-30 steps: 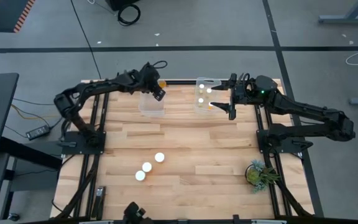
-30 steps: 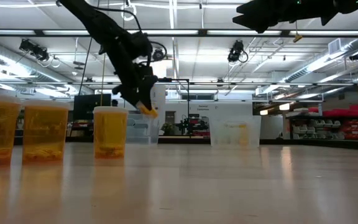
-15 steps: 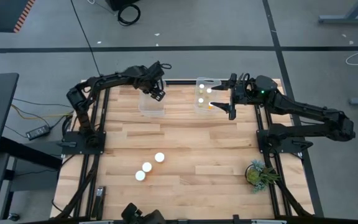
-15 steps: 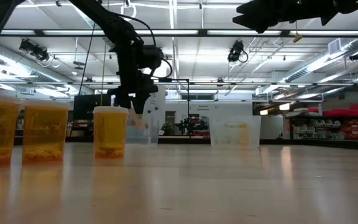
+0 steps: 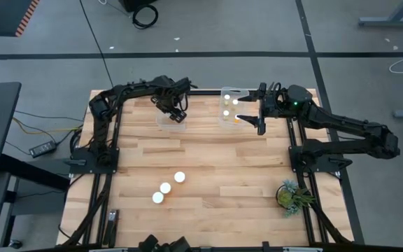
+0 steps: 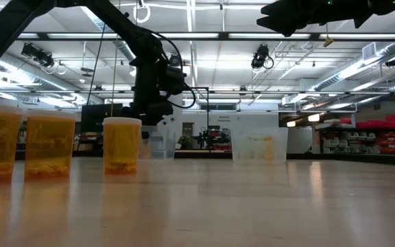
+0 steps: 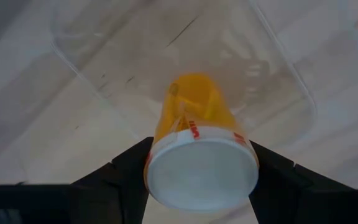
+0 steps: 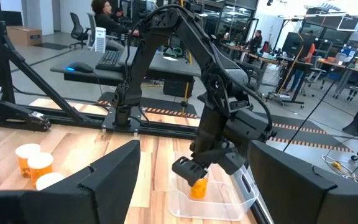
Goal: Pick and place medicine bottles into bin by pill shape (circle, oval)
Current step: Put the top big orange pill bottle into the left transparent bin
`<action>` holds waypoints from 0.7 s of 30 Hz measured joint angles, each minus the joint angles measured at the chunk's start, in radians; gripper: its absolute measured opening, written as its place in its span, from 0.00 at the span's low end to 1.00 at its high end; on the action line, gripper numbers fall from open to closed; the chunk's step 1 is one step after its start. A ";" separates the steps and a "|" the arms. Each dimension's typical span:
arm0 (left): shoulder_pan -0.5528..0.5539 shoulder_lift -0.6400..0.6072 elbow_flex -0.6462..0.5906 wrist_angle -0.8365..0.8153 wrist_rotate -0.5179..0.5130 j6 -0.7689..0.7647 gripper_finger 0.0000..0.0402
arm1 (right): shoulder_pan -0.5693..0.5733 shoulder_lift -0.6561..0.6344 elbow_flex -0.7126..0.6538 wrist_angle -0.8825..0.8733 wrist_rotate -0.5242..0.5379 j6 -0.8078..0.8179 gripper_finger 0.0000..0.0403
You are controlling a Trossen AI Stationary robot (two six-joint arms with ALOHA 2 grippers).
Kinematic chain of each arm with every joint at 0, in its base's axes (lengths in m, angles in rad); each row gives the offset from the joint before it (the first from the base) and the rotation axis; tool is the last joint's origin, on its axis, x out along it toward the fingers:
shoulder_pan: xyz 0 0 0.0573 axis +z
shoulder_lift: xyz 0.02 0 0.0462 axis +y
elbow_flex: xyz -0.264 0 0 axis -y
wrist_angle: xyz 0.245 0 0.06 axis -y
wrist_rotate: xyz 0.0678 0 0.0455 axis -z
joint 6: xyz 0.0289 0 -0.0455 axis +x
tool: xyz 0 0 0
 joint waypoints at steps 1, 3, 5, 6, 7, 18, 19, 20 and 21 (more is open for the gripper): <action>-0.002 0.002 0.000 0.000 0.005 0.000 0.57 | 0.000 0.000 0.000 0.000 0.000 0.000 0.76; -0.003 0.003 0.001 -0.014 0.006 0.000 0.57 | 0.000 0.000 0.000 0.000 0.000 0.000 0.76; -0.003 0.003 0.001 -0.034 0.007 0.000 0.57 | 0.000 0.000 0.000 0.000 0.000 0.000 0.76; -0.003 0.003 0.001 -0.045 0.008 0.001 0.57 | 0.000 0.000 0.000 0.000 0.000 0.000 0.76; -0.004 0.003 0.001 -0.055 0.009 0.002 0.57 | 0.000 0.000 0.000 0.000 0.000 0.000 0.76; -0.004 0.004 -0.001 -0.171 0.046 0.052 0.57 | 0.000 0.000 0.000 0.000 0.000 0.000 0.76; -0.004 0.004 -0.001 -0.183 0.046 0.053 0.57 | 0.000 0.000 0.000 0.000 0.000 0.000 0.76; -0.004 0.004 -0.001 -0.192 0.046 0.053 0.56 | 0.000 0.000 0.000 0.000 0.000 0.000 0.76; -0.003 0.004 -0.001 -0.202 0.046 0.053 0.56 | 0.000 0.000 0.000 0.000 0.000 0.000 0.76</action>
